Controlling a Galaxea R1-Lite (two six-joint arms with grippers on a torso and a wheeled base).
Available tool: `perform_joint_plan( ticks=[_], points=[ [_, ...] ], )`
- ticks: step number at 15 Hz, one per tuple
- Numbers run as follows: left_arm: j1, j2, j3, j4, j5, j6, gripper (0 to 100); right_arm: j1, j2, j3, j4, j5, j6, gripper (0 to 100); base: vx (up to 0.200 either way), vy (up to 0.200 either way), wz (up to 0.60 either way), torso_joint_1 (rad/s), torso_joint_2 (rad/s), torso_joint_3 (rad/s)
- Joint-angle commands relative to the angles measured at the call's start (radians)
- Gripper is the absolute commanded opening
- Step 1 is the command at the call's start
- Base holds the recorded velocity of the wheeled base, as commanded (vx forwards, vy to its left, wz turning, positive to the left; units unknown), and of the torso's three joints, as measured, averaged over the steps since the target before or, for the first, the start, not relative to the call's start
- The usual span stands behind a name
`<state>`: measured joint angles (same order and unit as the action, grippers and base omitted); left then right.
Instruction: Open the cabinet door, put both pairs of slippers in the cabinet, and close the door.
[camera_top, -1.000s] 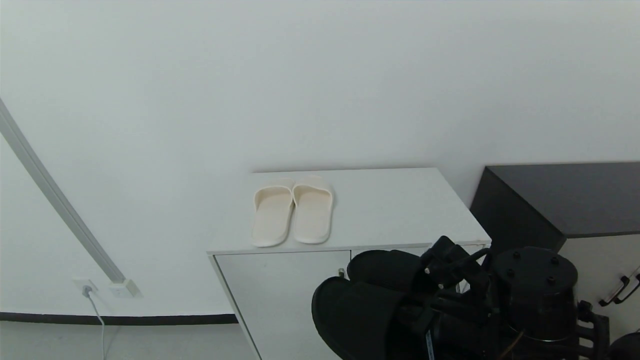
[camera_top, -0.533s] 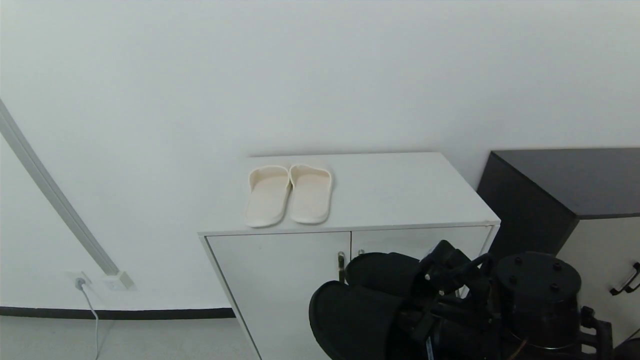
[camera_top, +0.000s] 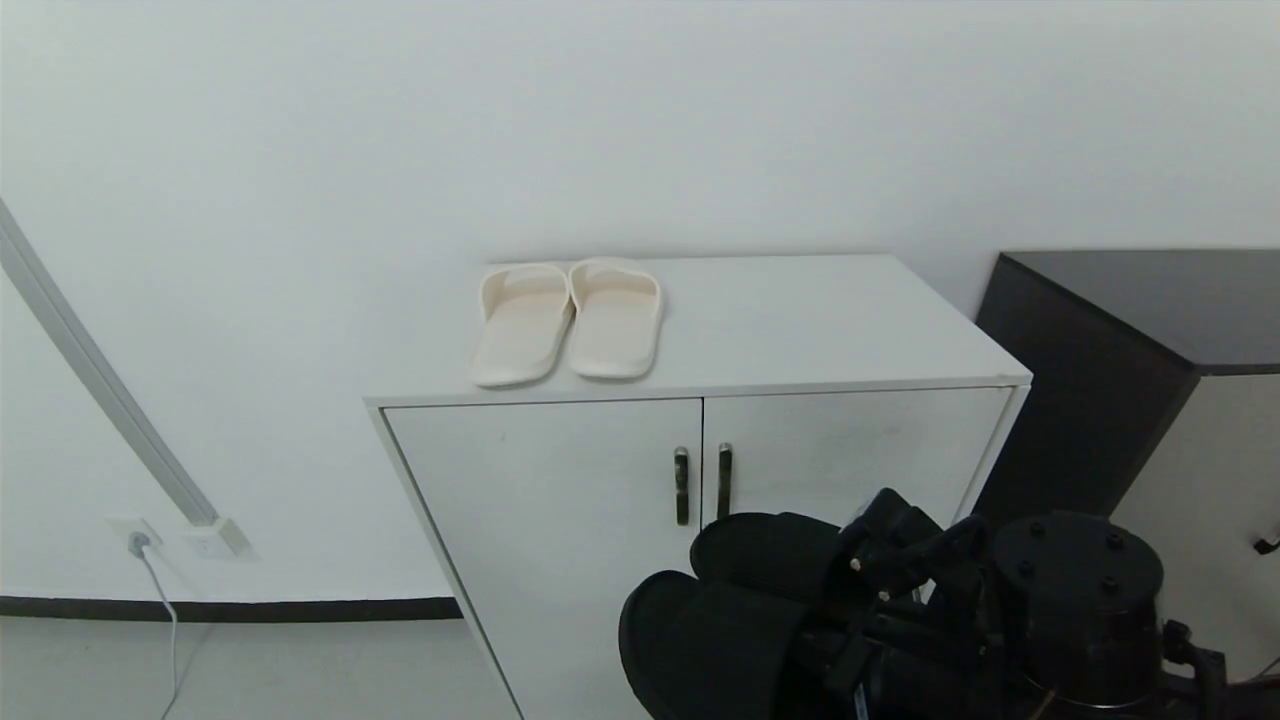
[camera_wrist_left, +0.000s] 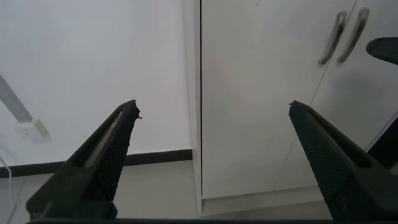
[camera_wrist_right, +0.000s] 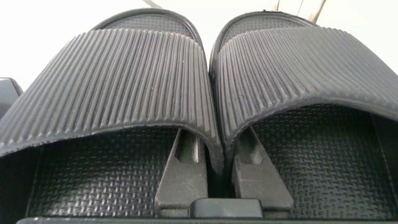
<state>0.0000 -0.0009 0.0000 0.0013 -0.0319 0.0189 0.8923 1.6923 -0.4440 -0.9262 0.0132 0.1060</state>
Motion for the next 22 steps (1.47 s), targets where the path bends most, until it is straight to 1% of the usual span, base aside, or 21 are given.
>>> perform_joint_plan(
  ticks=[1, 2, 8, 10, 12, 16, 17, 18, 19, 20, 21, 22],
  points=[
    [0.000, 0.001, 0.000, -0.001, 0.000, -0.004, 100, 0.000, 0.000, 0.004, 0.000, 0.001, 0.000, 0, 0.000, 0.000, 0.00, -0.183, 0.51, 0.320],
    [0.000, 0.001, 0.000, -0.001, 0.003, -0.010, 100, 0.000, 0.000, 0.010, 0.000, 0.001, 0.001, 0, 0.000, 0.000, 0.00, -0.188, 0.51, 0.320],
    [-0.002, 0.001, 0.000, 0.000, -0.006, -0.005, 100, 0.007, 0.000, 0.013, 0.000, 0.001, 0.001, 0, 0.000, 0.000, 0.00, -0.155, 0.48, 0.324],
    [0.000, 0.001, 0.000, -0.001, 0.014, -0.008, 100, 0.007, 0.000, 0.021, 0.000, 0.001, 0.000, 0, 0.000, 0.000, 0.00, -0.119, 0.47, 0.339],
    [0.000, 0.001, 0.000, -0.001, 0.012, -0.008, 100, 0.007, 0.000, 0.024, -0.002, 0.002, 0.000, 0, 0.000, 0.000, 0.00, -0.100, 0.47, 0.349],
    [0.000, 0.004, -0.005, -0.003, 0.014, -0.004, 100, 0.010, 0.003, 0.027, -0.014, 0.002, 0.000, 0, 0.000, 0.000, 0.00, -0.062, 0.45, 0.377],
    [0.000, 0.001, -0.011, -0.007, 0.017, 0.012, 100, 0.007, 0.006, 0.027, -0.014, 0.002, 0.000, 0, 0.000, 0.000, 0.00, -0.032, 0.43, 0.398],
    [-0.002, 0.051, -0.166, 0.003, 0.015, -0.033, 100, 0.007, 0.010, 0.027, -0.014, 0.002, 0.001, 0, 0.000, 0.000, 0.00, -0.022, 0.43, 0.408],
    [-0.005, 0.128, -0.279, 0.023, 0.003, -0.105, 100, 0.007, 0.012, 0.027, -0.014, 0.002, 0.001, 0, 0.000, 0.000, 0.00, 0.002, 0.27, 0.271],
    [-0.017, 0.211, -0.341, 0.028, -0.036, -0.109, 100, 0.007, 0.012, 0.027, -0.014, 0.001, 0.000, 0, 0.000, 0.000, 0.00, 0.002, 0.16, 0.159],
    [-0.025, 0.271, -0.357, 0.023, -0.082, -0.109, 100, 0.007, 0.010, 0.028, -0.014, -0.001, 0.000, 0, 0.000, 0.000, 0.00, -0.007, 0.09, 0.085],
    [-0.031, 0.384, -0.373, -0.004, -0.169, -0.109, 100, 0.010, 0.009, 0.036, -0.014, -0.001, 0.000, 0, 0.000, 0.000, 0.00, -0.002, 0.06, 0.041]
  ],
)
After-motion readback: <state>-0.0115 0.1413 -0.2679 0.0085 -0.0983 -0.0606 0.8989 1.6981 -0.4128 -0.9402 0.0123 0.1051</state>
